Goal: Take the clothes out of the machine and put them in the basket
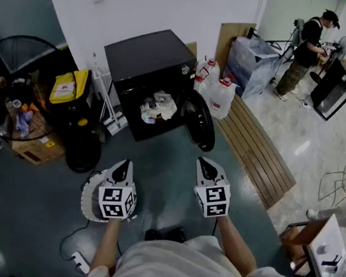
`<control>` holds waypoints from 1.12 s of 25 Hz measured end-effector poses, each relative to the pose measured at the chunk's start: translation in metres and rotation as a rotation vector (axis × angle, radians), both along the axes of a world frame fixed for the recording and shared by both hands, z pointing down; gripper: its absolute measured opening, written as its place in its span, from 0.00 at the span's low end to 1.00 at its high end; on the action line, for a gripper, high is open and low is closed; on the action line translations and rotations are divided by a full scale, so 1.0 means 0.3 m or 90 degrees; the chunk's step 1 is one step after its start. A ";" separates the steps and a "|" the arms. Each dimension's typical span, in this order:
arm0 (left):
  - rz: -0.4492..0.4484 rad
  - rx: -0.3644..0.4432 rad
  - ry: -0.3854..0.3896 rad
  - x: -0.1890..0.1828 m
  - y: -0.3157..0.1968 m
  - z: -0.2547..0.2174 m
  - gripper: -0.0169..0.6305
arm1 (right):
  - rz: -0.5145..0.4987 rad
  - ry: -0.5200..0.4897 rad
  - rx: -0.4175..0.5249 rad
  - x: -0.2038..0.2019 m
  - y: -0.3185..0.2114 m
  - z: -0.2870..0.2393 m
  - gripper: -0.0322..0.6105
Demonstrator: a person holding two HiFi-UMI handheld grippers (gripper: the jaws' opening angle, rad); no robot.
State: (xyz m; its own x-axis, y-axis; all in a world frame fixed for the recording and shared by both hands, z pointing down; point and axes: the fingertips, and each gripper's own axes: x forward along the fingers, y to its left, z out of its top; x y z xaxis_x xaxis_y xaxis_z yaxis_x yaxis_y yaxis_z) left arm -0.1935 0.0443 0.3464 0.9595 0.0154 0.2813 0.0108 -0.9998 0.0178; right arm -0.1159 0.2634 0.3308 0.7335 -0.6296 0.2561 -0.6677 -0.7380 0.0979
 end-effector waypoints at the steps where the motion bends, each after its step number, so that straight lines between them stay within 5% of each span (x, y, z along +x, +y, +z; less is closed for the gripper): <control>1: 0.000 0.001 0.000 0.002 0.009 -0.002 0.05 | -0.001 0.001 0.001 0.002 0.008 0.001 0.08; 28: -0.019 0.001 -0.019 0.186 0.192 0.065 0.05 | -0.038 -0.016 0.007 0.168 0.148 0.101 0.08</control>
